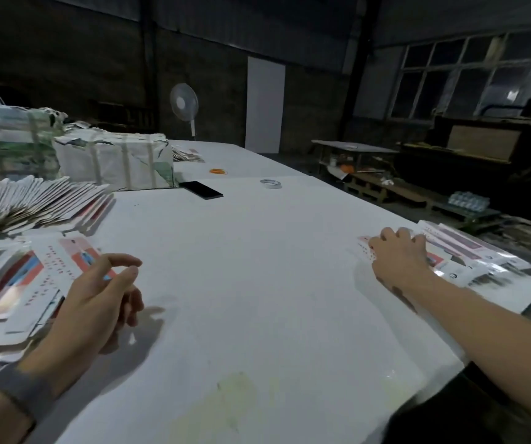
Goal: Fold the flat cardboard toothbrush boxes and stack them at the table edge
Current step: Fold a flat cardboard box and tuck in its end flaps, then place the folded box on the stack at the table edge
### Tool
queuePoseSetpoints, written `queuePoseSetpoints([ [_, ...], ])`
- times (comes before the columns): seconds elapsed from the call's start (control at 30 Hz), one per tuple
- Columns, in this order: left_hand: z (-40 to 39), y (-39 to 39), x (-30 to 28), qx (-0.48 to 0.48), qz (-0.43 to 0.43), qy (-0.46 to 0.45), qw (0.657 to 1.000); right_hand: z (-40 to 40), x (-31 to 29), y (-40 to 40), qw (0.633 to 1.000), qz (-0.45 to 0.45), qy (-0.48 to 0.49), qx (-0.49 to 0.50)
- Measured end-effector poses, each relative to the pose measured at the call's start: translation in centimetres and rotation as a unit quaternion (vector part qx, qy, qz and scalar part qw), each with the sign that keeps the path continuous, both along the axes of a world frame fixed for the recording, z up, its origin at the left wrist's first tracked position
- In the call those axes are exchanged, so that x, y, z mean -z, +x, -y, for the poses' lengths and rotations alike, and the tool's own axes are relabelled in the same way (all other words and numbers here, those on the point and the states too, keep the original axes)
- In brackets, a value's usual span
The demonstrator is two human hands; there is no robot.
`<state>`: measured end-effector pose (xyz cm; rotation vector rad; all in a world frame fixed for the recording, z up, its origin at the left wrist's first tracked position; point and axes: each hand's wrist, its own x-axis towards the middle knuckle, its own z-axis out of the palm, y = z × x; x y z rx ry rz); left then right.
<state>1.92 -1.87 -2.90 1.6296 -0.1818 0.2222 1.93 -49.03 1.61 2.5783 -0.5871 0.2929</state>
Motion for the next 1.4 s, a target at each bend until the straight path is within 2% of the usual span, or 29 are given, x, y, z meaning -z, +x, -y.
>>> queuePoseSetpoints([
  [0.13, 0.5, -0.6, -0.6, 0.008, -0.001, 0.002, 1.000, -2.7, 0.5, 1.4, 0.997, 0.025, 0.047, -0.063],
  [0.23, 0.9, -1.1, -1.0, 0.004, 0.000, -0.003, 1.000, -7.6, 0.9, 2.5, 0.976, 0.047, 0.143, -0.159],
  [0.33, 0.9, -1.4, -1.3, -0.007, 0.016, 0.007, 1.000, -14.4, 1.0, 2.9, 0.919, 0.066, 0.297, -0.251],
  [0.4, 0.8, -1.4, -1.3, -0.026, 0.031, 0.017, 0.999, -19.4, 1.3, 2.9, 0.876, 0.046, 0.366, -0.311],
  [0.53, 0.4, -1.2, -1.3, -0.081, 0.051, -0.004, 0.995, -29.2, 2.1, 3.4, 0.808, -0.006, 0.431, -0.402],
  [0.63, 0.6, -1.2, -1.7, -0.132, 0.051, -0.052, 0.989, -34.8, 2.8, 4.3, 0.775, 0.002, 0.463, -0.430],
  [0.67, 0.6, -1.2, -1.8, -0.146, 0.050, -0.059, 0.986, -36.1, 2.9, 4.7, 0.772, 0.003, 0.472, -0.426],
  [0.77, 0.3, -1.1, -1.8, -0.181, 0.046, -0.071, 0.980, -38.0, 3.5, 5.6, 0.802, -0.007, 0.448, -0.395],
  [0.83, 0.1, -0.9, -1.7, -0.195, 0.046, -0.078, 0.977, -38.1, 3.7, 5.8, 0.810, -0.016, 0.439, -0.389],
  [0.93, 0.1, -0.7, -1.7, -0.203, 0.059, -0.064, 0.975, -38.2, 3.7, 5.6, 0.807, -0.027, 0.429, -0.405],
  [1.0, 0.2, -0.6, -1.6, -0.201, 0.064, -0.057, 0.976, -38.1, 3.5, 5.3, 0.789, -0.025, 0.468, -0.397],
  [1.1, 0.0, -0.3, -1.4, -0.207, 0.054, -0.045, 0.976, -37.6, 3.4, 4.9, 0.722, 0.018, 0.579, -0.379],
  [1.2, 0.0, 0.2, -0.8, -0.254, 0.040, 0.038, 0.966, -36.9, 3.4, 4.9, 0.619, 0.055, 0.700, -0.353],
  [1.27, 0.0, 0.2, -0.7, -0.271, 0.028, 0.056, 0.961, -36.1, 3.1, 5.1, 0.541, 0.046, 0.765, -0.346],
  [1.3, -0.1, 0.2, -0.6, -0.274, 0.021, 0.057, 0.960, -35.7, 3.0, 5.1, 0.513, 0.046, 0.783, -0.348],
  [1.4, -0.5, 0.4, -0.7, -0.245, 0.007, 0.049, 0.968, -34.7, 2.8, 4.9, 0.476, 0.057, 0.798, -0.366],
])
